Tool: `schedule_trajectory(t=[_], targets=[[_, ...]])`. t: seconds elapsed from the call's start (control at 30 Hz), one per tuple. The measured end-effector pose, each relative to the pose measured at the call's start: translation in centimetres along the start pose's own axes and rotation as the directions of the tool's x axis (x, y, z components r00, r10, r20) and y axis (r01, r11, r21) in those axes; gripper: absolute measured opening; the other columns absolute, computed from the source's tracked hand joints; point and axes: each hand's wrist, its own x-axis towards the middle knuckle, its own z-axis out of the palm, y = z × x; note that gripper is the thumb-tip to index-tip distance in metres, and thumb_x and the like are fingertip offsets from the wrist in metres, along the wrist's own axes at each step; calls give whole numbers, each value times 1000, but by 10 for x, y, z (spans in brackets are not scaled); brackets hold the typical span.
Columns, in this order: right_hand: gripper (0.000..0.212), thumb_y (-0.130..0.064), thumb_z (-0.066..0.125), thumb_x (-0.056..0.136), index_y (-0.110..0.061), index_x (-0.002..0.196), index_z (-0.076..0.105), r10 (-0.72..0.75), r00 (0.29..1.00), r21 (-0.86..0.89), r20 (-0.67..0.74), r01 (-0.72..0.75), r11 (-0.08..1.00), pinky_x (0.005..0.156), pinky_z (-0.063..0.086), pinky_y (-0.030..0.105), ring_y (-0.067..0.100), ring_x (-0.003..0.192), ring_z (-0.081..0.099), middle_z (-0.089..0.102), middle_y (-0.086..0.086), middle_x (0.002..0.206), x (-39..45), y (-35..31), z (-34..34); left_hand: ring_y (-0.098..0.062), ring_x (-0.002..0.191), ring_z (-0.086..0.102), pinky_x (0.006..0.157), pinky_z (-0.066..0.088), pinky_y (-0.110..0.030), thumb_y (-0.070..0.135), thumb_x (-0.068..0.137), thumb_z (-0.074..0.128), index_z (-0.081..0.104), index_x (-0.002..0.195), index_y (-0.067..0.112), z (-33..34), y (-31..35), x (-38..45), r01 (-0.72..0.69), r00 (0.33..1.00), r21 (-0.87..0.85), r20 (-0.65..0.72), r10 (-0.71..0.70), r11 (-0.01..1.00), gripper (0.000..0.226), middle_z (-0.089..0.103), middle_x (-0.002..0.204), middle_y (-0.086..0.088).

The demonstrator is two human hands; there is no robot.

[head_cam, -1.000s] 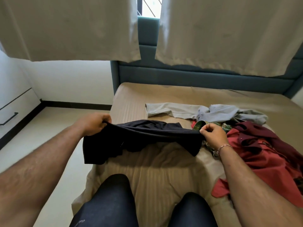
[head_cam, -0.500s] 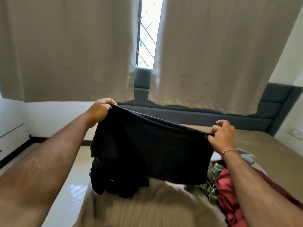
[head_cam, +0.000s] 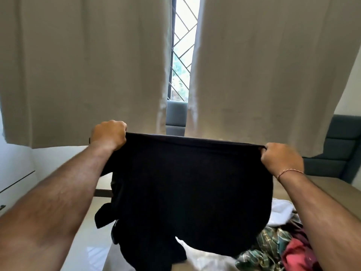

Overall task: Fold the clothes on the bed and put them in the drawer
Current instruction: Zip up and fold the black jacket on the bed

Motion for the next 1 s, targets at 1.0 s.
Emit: schedule_trajectory(t=[1.0], targets=[[46, 7, 48, 91, -12, 123, 75, 151, 975, 819, -164, 49, 572, 109, 47, 21, 12, 120, 64, 71, 1, 126, -98, 15, 65, -26, 104, 69, 80, 59, -37, 22, 94, 58, 72, 110, 26, 73, 10, -97, 23, 960, -918, 130, -247, -396, 22, 72, 121, -6]])
